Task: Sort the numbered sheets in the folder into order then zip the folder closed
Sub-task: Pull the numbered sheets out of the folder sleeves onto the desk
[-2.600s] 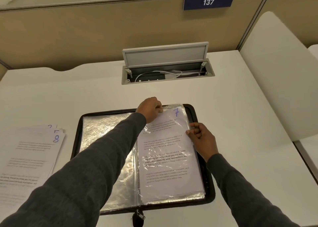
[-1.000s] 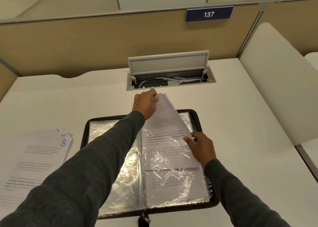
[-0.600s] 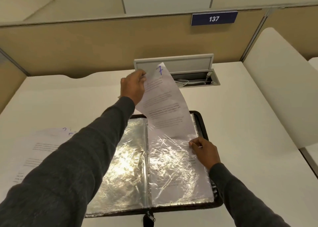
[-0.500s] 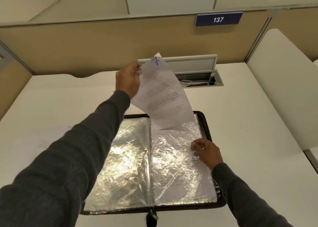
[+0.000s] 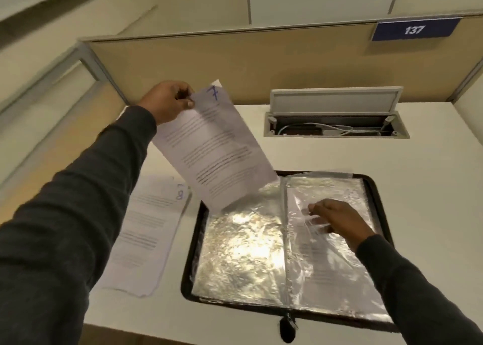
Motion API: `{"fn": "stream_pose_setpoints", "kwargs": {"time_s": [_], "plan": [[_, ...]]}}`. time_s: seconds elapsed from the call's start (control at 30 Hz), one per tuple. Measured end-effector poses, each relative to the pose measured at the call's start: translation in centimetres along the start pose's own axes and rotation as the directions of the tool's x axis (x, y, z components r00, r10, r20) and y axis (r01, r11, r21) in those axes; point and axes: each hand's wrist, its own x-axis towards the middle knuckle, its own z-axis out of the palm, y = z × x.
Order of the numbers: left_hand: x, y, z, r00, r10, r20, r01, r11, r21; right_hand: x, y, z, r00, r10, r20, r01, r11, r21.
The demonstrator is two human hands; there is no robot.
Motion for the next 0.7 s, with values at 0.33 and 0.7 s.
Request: {"fn": "stream_pose_setpoints", "kwargs": {"time_s": [0.33,0.7], "plan": [[-1.8,-8.8,-2.7,0.867,-0.195,0.459,-0.040,0.891,0.453,1.6,-3.4,11.3,0.992,-0.088,0.093,0.092,0.995,-0.039],[-3.1,-15.8,6.3,0.682,-0.373,0.629,-0.176,0.752,0.636,1.8,-1.0,19.2,0.952,-0.074,0.298,0.210,0.865,-0.456]]}}
